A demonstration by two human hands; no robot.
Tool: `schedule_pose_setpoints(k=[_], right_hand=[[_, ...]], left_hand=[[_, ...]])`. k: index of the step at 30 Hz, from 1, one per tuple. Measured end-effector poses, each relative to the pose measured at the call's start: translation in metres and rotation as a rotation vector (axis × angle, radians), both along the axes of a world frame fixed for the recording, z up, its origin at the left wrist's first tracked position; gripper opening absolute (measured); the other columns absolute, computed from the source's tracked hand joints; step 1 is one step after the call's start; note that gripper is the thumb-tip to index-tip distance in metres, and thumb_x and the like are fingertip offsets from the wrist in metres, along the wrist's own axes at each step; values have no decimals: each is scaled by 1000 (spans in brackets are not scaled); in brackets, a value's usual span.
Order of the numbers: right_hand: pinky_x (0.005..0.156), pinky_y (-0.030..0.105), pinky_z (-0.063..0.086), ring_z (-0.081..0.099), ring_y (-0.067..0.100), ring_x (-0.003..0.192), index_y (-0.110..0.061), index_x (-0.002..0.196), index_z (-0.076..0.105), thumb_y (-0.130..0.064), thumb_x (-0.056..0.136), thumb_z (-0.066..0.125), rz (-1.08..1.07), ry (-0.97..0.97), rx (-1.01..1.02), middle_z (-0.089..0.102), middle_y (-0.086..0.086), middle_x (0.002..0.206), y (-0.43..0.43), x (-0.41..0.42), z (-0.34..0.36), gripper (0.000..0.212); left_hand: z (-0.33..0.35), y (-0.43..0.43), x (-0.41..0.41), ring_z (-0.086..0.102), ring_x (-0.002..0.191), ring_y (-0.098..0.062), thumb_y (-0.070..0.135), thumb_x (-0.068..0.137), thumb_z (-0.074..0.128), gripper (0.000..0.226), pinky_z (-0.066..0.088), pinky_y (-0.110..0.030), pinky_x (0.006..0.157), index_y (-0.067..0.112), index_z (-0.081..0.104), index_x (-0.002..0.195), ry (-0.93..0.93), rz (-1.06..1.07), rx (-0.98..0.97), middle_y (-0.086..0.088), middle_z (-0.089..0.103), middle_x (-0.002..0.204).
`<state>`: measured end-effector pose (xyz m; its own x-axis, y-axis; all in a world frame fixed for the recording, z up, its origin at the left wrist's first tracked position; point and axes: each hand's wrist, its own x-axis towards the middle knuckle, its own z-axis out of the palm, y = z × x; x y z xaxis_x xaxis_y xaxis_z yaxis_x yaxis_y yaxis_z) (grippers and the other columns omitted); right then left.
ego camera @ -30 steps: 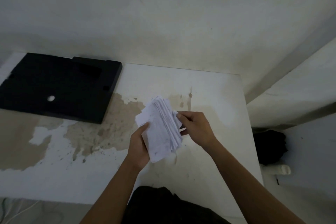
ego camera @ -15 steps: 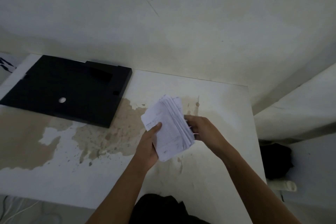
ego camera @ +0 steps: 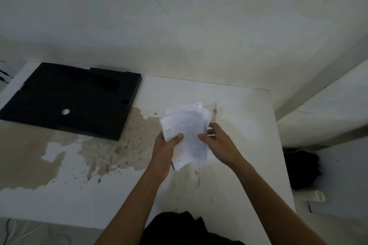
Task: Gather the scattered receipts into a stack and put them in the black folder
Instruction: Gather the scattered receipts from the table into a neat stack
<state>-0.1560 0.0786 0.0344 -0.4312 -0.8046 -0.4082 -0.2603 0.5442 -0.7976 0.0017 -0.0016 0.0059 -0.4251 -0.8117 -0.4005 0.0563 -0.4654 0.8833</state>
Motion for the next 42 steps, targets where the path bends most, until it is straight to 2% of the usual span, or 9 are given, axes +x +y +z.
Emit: schedule_pose_setpoints(k=[6,11,16,21,25,29,34,39,42], right_hand=[[87,20,54,66,4,99,-31,117,53,-3,97,49,-100,164,9,70,-7,111,7,21,-32,35],[97,32,51,62,8,98,-8,123,56,-22,99,48,-71,26,-60,61,0,112,18,17,-60,29],[78,38,56,67,19,85,-16,93,65,-9,92,55,-167,74,-51,71,-1,89,16,0,-57,13],[69,7,47,64,-4,81,-23,87,69,-11,93,61,-103,226,-178,69,-13,84,11,-11,-36,16],[67,1,43,60,-6,76,-21,95,76,-12,93,61,45,307,-181,69,-12,87,6,-11,-33,17],[73,-2,43,58,-11,85,-22,109,70,-3,94,54,75,232,-155,67,-9,99,2,-9,-31,28],[98,21,42,49,8,120,-30,131,47,10,83,53,-114,-5,-176,49,-5,138,4,-2,-32,62],[103,5,29,34,6,132,-19,148,24,-2,98,49,115,-116,-95,33,-1,151,13,15,-48,58],[102,23,42,47,24,133,-18,146,32,0,92,50,86,-215,-28,50,6,138,11,18,-48,60]], left_hand=[[-16,7,10,64,85,-10,9,83,69,20,52,-25,76,20,61,99,-202,-177,-202,1,67,93],[-44,15,25,65,75,8,50,66,69,20,51,-10,71,41,67,84,-264,-227,-264,26,70,81],[-46,17,24,67,74,-2,7,86,63,18,54,-17,69,25,66,90,-306,-205,-319,7,71,82],[-45,13,16,62,68,5,46,73,67,15,49,-12,68,32,63,79,-313,-217,-266,19,69,74],[-43,15,8,63,83,-8,12,81,72,23,53,-29,79,28,60,95,-320,-168,-201,7,67,91],[-46,11,14,64,75,4,44,75,68,22,54,-24,74,27,64,88,-383,-254,-345,15,68,80],[-52,12,15,66,71,-6,3,82,70,12,53,-28,69,9,68,93,-377,-134,-309,-1,70,82],[-42,19,3,60,86,6,16,80,72,39,49,-20,78,21,49,112,-343,-100,-221,12,61,103],[-49,20,-1,58,101,14,30,84,59,47,47,-12,84,4,48,123,-323,-144,-268,-11,54,126]])
